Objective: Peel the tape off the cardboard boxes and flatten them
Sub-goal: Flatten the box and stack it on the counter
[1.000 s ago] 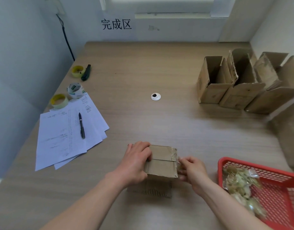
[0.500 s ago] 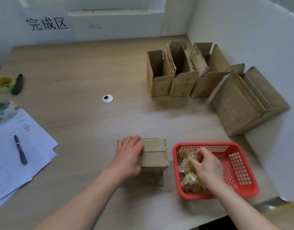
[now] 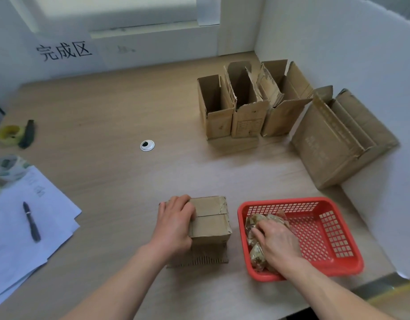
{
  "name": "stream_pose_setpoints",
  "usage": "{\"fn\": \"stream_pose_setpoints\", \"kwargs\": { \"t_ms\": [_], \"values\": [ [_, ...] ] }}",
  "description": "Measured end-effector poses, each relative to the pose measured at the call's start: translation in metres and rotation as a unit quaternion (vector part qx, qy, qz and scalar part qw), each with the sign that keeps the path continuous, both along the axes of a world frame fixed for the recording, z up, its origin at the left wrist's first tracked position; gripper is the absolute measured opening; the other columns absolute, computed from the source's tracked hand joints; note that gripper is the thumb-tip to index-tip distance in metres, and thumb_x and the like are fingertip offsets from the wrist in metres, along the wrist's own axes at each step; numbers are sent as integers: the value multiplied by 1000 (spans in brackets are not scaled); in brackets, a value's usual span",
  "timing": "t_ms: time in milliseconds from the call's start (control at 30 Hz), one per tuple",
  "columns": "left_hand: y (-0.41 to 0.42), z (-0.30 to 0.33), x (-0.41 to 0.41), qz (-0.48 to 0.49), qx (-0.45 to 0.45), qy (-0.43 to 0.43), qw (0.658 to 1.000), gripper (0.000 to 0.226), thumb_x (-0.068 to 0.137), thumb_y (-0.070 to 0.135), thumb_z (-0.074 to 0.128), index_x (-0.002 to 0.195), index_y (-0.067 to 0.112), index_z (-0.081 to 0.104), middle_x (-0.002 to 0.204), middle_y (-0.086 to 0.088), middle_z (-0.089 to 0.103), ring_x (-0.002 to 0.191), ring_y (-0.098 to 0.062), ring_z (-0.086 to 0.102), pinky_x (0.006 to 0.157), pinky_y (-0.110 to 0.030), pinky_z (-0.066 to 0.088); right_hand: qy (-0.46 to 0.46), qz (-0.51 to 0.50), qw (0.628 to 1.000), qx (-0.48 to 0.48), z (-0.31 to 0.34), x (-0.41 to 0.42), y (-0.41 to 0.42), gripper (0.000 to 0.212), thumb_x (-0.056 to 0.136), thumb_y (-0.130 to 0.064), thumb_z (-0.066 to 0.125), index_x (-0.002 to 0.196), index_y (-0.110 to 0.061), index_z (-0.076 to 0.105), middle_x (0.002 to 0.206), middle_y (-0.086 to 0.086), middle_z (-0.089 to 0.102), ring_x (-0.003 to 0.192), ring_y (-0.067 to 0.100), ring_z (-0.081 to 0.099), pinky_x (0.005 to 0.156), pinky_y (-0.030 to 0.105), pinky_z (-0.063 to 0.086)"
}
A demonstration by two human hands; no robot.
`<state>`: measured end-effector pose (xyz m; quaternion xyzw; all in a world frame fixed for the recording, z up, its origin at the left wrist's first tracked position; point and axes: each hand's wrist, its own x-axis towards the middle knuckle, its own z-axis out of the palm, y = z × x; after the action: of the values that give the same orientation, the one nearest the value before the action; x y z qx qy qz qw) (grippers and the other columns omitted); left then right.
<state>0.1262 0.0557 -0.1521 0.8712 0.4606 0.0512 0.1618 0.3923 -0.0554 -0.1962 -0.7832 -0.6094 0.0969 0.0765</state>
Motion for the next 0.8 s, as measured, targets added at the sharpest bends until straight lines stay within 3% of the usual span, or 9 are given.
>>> {"fn": "stream_pose_setpoints", "kwargs": {
  "t_ms": [67, 133, 200, 267, 300, 400, 467, 667, 800],
  "values": [
    [0, 3, 1, 1, 1, 0, 1000, 40, 63, 12, 66, 92, 24, 41, 137, 2, 42, 122, -22, 35, 95, -34, 22, 38, -11, 998, -43, 11, 4, 5, 36, 102, -48, 40, 96, -24, 66, 102, -3, 69, 101, 24, 64, 81, 35, 47],
    [-1, 5, 2, 0, 4, 9, 1000, 41, 64, 13, 67, 93, 25, 41, 136, 4, 41, 122, -21, 35, 96, -35, 24, 95, -13, 989, -117, 24, 15, 8, 45, 101, -54, 35, 104, -24, 69, 112, 0, 71, 109, 26, 63, 87, 36, 48],
    [-1, 5, 3, 1, 6, 16, 1000, 42, 64, 14, 68, 94, 25, 41, 136, 5, 40, 121, -19, 34, 98, -35, 26, 136, 18, 971, -194, 35, 25, 5, 47, 90, -59, 48, 123, -31, 66, 128, -2, 67, 121, 22, 59, 99, 34, 46],
    [-2, 5, 3, 3, 8, 17, 1000, 41, 65, 15, 69, 94, 25, 42, 135, 5, 41, 120, -19, 35, 98, -36, 27, 103, 40, 965, -236, 40, 28, -2, 70, 75, -63, 60, 139, -38, 53, 139, -5, 60, 129, 19, 54, 107, 32, 41],
    [-3, 5, 3, 5, 8, 13, 1000, 41, 65, 15, 70, 94, 25, 43, 135, 4, 41, 120, -20, 35, 98, -36, 27, 66, 42, 970, -229, 38, 26, -5, 73, 72, -62, 64, 140, -39, 51, 138, -5, 60, 128, 20, 54, 106, 32, 41],
    [-7, 6, 5, 9, 0, 26, 1000, 40, 66, 17, 70, 94, 25, 43, 138, 3, 40, 123, -20, 35, 99, -36, 26, -64, 57, 982, -169, 28, 4, -7, 53, 74, -53, 70, 120, -32, 53, 122, -4, 64, 114, 22, 55, 96, 37, 41],
    [-11, 7, 5, 16, -2, 34, 999, 39, 67, 19, 69, 95, 26, 43, 141, 3, 38, 126, -20, 33, 101, -36, 25, -107, 78, 980, -150, 22, -7, -6, 49, 79, -47, 71, 118, -27, 50, 122, -2, 61, 112, 23, 53, 94, 38, 42],
    [-18, 10, 3, 35, 12, 28, 999, 41, 64, 15, 67, 95, 25, 42, 139, 2, 39, 127, -22, 35, 103, -39, 26, 48, 106, 991, -68, 10, 18, -27, 62, 91, -54, 59, 145, -27, 43, 142, -7, 54, 127, 17, 53, 102, 31, 43],
    [-19, 9, 2, 37, 9, 27, 999, 41, 65, 14, 68, 96, 24, 43, 138, 1, 39, 126, -22, 34, 102, -39, 27, 158, 62, 986, -6, 10, 18, -42, 62, 87, -47, 70, 141, -23, 52, 145, -3, 53, 134, 15, 50, 112, 27, 35]
  ]
}}
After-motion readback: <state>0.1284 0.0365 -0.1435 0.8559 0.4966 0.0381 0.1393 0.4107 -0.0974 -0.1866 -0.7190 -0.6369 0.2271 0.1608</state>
